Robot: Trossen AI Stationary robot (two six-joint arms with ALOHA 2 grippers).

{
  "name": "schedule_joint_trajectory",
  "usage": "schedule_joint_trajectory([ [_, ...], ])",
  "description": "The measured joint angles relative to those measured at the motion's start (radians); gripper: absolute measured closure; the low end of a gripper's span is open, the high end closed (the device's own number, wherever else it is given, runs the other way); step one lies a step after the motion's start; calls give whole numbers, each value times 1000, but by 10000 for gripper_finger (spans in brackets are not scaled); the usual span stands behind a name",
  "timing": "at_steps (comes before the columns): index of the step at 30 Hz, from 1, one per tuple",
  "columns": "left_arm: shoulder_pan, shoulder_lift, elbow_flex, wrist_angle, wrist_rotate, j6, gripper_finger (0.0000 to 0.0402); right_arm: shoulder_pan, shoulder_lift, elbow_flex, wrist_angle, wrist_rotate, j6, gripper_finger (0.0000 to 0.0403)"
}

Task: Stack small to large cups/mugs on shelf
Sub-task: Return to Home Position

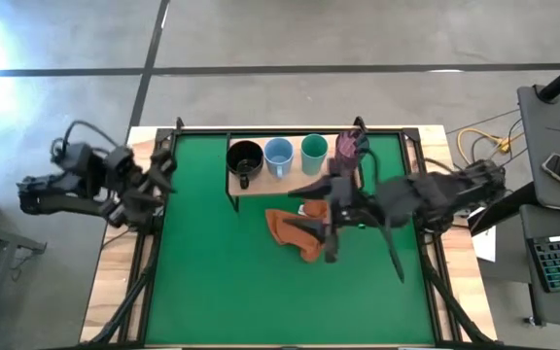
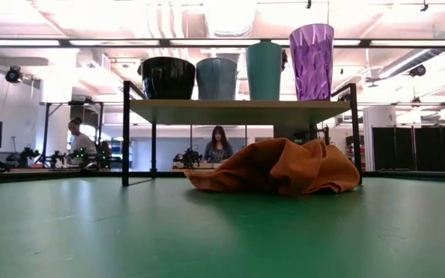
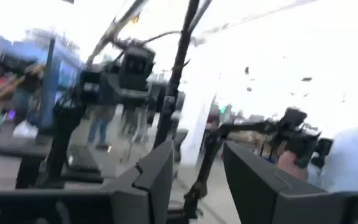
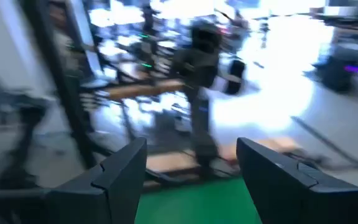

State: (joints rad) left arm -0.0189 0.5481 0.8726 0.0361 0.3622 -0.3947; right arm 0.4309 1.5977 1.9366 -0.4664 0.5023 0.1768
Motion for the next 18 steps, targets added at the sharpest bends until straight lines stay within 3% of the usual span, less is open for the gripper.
schedule_joint_trajectory([
  [3, 2, -129, -188, 121, -7, -8, 274, -81, -16, -155, 187, -192, 7, 161],
  [5, 6, -200, -264, 169, -13, 9, 274, -148, -44, -250, 210, -354, 37, 161],
  [8, 13, -320, -305, 89, -45, 61, 274, -257, -131, -360, 220, -535, 51, 161],
  [13, 14, -527, -296, -261, -160, 40, 274, -401, -359, -586, 299, -538, 77, 161],
  [18, 14, -497, -250, -296, -164, 76, 274, -434, -575, -828, 426, -449, 36, 161],
])
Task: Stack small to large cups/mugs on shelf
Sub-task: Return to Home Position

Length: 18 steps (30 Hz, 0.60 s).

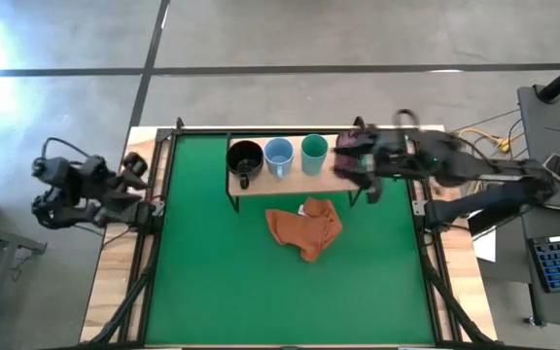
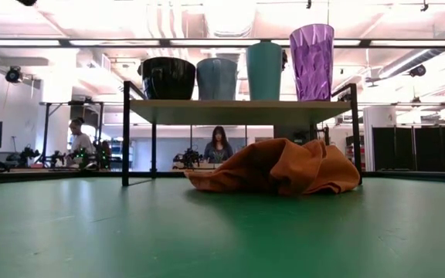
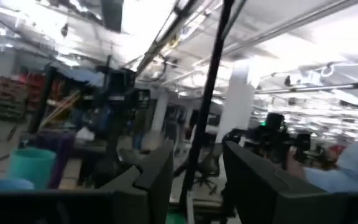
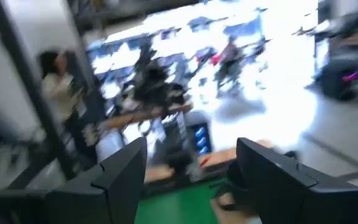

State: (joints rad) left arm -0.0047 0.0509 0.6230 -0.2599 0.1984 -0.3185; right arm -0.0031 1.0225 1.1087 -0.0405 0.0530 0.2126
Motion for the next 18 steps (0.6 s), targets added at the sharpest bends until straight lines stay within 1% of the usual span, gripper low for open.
schedule_joint_trajectory([
  [1, 0, 12, 3, -16, -11, 3, 274, 0, -45, -40, 10, 49, 12, 161],
  [3, 0, 15, -11, -82, -43, -18, 274, 1, -126, -120, -29, 163, 78, 161],
  [4, 1, 13, -27, -118, -43, -37, 274, 1, -163, -158, -77, 220, 136, 161],
  [5, 0, 15, -39, -94, -35, -47, 274, 0, -204, -195, -137, 268, 235, 161],
  [6, 0, 9, -44, -48, -36, -52, 274, 1, -238, -235, -179, 289, 343, 161],
  [7, 0, -14, -50, -44, -40, -55, 274, 3, -266, -272, -185, 286, 377, 161],
  [8, 0, -21, -63, -59, -49, -54, 274, 13, -294, -307, -146, 252, 344, 161],
  [10, 0, -19, -62, -51, -67, -49, 274, 24, -352, -373, -35, 121, 227, 161],
  [11, 0, -19, -70, -80, -89, -49, 274, 25, -369, -403, 3, 51, 177, 161],
  [12, 0, -19, -73, -91, -112, -53, 274, 23, -393, -428, 36, -11, 132, 161],
  [13, 0, -16, -74, -69, -132, -59, 274, 22, -422, -449, 45, -61, 87, 161],
  [14, 0, -13, -81, -61, -134, -61, 274, 21, -452, -475, 37, -85, 57, 161],
  [18, 1, -19, -125, -73, -131, -38, 274, 23, -596, -561, -24, -116, 13, 161],
])
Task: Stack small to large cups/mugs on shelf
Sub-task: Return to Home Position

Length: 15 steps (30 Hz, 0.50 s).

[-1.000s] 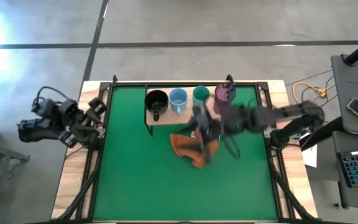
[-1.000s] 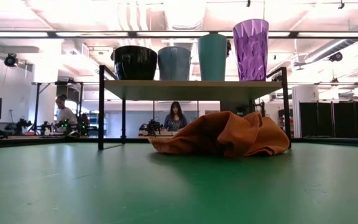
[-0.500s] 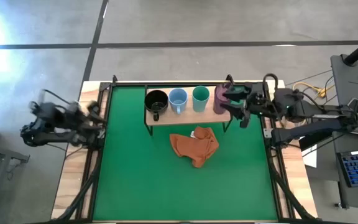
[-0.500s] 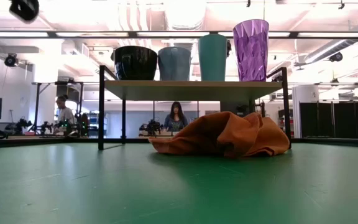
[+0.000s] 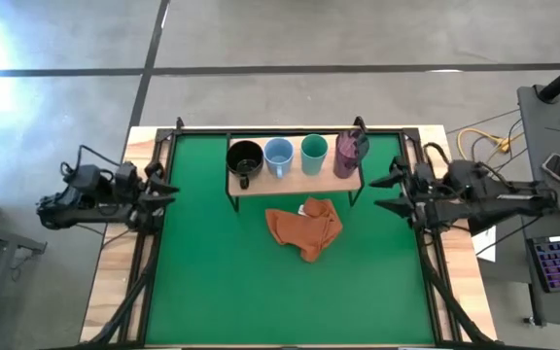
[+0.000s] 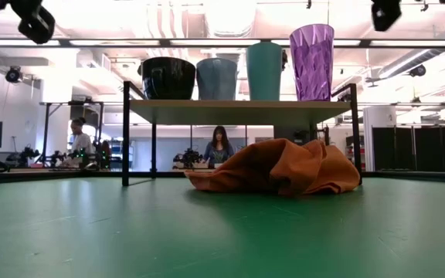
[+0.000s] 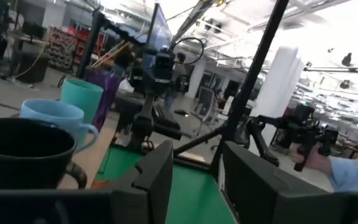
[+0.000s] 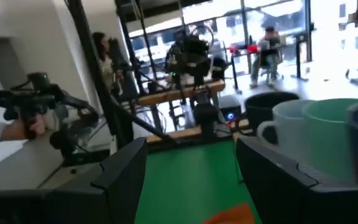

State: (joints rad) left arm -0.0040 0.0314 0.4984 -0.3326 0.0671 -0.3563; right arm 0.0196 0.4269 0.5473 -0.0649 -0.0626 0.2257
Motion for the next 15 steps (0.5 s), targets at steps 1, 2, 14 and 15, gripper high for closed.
schedule_joint_trajectory([
  [1, 0, 0, -8, 0, -1, -1, 274, 0, -38, -20, -10, -6, -10, 161],
  [2, 0, 0, -17, -9, -7, -3, 274, 0, -78, -41, -7, -25, -18, 161],
  [14, 0, -2, -257, 37, -93, -83, 274, -1, -419, -289, -64, -169, -9, 161],
  [15, 0, -1, -267, 35, -92, -83, 274, 0, -405, -299, -56, -174, -6, 161],
])
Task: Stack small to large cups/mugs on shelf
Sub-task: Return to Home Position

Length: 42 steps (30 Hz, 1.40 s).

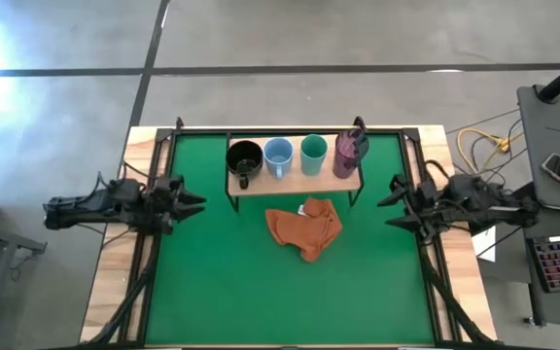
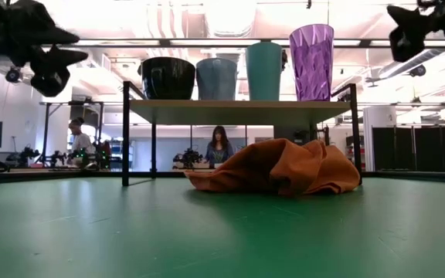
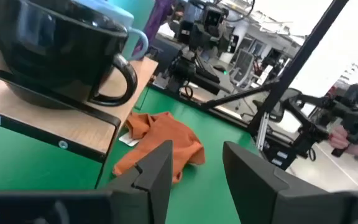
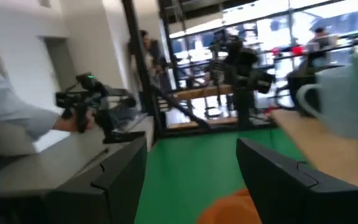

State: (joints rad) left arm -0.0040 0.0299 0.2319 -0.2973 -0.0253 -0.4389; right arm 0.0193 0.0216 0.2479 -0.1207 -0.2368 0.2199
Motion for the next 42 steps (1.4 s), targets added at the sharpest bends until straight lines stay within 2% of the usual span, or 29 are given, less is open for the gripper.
schedule_joint_trajectory([
  [6, -1, -1, -54, 23, -12, 62, 274, 0, 20, -92, 58, -16, 12, 161],
  [8, 0, -1, -89, 108, -22, 90, 274, 0, 9, -115, 58, -3, 18, 161],
  [14, 0, 13, -223, 345, -177, 269, 274, 0, 3, -166, 51, 43, 75, 161],
  [21, 0, 75, -221, 367, -193, 291, 274, 0, 45, -207, 74, 106, 76, 161],
  [42, 0, 127, -223, 365, -192, 290, 274, 0, 72, -207, 73, 107, 76, 161],
])
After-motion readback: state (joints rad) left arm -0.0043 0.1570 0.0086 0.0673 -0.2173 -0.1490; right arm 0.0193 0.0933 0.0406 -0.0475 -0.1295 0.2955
